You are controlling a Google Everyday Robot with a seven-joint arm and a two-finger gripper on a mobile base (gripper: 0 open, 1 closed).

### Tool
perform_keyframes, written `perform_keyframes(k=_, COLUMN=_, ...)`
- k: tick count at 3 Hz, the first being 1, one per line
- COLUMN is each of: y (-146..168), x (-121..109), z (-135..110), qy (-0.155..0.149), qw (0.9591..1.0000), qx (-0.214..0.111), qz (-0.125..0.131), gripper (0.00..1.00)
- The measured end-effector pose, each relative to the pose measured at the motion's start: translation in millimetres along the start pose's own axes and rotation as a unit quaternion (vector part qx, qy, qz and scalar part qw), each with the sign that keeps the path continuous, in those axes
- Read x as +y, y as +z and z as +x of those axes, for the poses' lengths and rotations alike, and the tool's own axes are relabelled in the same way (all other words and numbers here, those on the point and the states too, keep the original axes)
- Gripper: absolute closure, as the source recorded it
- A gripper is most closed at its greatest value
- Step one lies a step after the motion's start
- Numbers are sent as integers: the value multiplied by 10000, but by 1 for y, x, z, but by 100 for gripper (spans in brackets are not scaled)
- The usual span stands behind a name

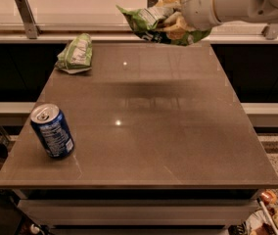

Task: Move green rice chip bag near green jalapeno chip bag

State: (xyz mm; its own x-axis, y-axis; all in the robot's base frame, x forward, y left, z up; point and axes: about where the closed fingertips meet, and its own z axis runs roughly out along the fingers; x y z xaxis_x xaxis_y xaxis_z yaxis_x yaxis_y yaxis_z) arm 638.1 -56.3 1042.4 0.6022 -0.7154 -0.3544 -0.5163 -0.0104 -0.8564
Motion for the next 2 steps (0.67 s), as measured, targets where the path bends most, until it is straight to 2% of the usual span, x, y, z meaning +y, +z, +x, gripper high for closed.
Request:
perform_keyframes(k=1, y=41, x=-14, z=29, qy=-445, qw=9979, qx=339, qz=-333, gripper=100)
perform_keyframes(k=2, y=76, x=-27, z=57, qy=-706, qw=9958, qx=429, qz=-395, gripper=100)
